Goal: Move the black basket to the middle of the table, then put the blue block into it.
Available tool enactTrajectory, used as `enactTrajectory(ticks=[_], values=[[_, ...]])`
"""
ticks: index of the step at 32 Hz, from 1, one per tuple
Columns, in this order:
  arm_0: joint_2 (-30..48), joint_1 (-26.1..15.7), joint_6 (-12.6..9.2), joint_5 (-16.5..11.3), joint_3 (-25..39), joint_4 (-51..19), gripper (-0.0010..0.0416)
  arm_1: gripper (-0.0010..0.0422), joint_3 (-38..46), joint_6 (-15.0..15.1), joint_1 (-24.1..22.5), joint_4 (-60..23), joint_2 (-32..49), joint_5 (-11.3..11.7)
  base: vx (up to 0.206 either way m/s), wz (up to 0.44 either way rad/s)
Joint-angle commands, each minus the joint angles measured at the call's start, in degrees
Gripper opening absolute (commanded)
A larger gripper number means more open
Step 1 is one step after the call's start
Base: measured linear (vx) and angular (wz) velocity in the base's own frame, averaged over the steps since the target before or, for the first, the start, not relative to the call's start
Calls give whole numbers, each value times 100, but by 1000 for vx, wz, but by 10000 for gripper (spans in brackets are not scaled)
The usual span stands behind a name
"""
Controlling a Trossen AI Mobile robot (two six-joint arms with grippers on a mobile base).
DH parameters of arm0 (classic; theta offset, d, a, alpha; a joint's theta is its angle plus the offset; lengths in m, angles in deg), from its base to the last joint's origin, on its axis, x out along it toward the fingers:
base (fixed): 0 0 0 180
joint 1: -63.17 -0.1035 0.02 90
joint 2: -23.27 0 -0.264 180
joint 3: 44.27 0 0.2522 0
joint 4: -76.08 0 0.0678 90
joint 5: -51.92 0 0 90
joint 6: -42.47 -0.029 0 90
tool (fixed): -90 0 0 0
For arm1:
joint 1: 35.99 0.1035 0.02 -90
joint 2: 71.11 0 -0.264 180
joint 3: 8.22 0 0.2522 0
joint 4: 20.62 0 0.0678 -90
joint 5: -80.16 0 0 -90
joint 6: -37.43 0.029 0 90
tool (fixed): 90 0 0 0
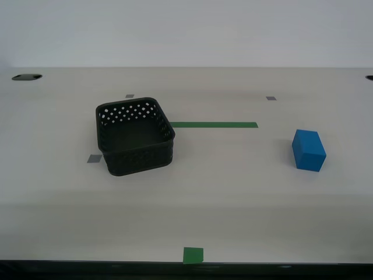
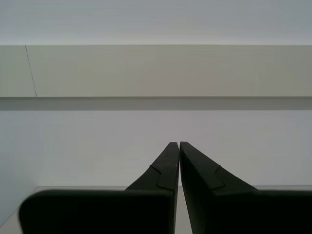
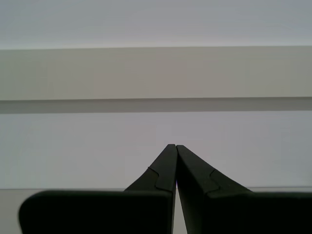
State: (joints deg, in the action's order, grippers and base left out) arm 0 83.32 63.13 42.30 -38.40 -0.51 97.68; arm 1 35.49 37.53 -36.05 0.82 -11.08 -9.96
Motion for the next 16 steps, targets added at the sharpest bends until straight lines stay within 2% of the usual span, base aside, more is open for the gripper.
enactTrajectory(ticks=[1,16], values=[[-2,-2,0,-2,4,15,1,0,2,-4,2,22,0,-11,0,0],[-2,-2,0,-2,4,15,0,0,2,-4,2,22,0,-11,0,0]])
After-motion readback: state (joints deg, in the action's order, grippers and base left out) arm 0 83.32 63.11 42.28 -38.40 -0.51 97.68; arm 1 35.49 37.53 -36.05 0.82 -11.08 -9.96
